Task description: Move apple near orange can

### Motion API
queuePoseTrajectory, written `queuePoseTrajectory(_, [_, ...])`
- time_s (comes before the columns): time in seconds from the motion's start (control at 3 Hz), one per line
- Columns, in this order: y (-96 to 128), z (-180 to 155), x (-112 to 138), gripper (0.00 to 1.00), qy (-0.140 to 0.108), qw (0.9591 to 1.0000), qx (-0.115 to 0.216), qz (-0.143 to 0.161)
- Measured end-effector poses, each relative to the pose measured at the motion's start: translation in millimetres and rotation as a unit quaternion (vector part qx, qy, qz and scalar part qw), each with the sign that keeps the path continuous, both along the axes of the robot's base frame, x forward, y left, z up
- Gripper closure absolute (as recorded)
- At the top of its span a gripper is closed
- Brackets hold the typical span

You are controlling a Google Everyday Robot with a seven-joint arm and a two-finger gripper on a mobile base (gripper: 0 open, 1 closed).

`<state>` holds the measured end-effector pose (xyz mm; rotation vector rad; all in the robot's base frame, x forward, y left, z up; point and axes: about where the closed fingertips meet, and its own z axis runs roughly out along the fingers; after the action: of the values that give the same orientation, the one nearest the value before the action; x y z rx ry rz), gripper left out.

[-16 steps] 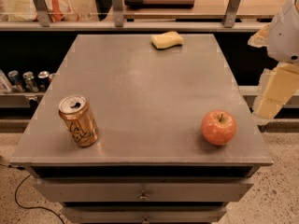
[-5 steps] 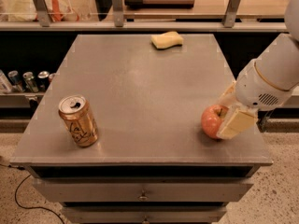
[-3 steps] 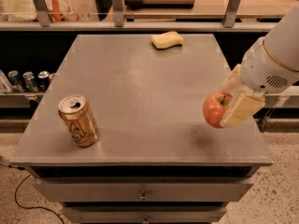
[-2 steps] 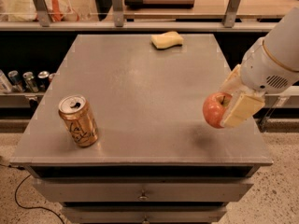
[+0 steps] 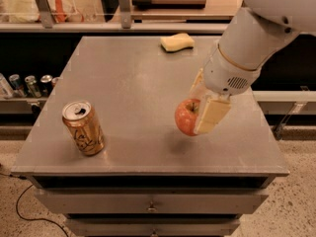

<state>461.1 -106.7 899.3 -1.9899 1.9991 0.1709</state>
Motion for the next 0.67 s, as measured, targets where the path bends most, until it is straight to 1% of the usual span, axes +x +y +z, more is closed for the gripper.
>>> queuePoseTrajectory(0.33, [57.0,-0.1,7.7,1.00,0.000,0.9974,-0.003,0.072])
queuePoseTrajectory(0.67, [101.1,0.2,15.4,1.00,-0.004,0.9919,-0.007,0.127])
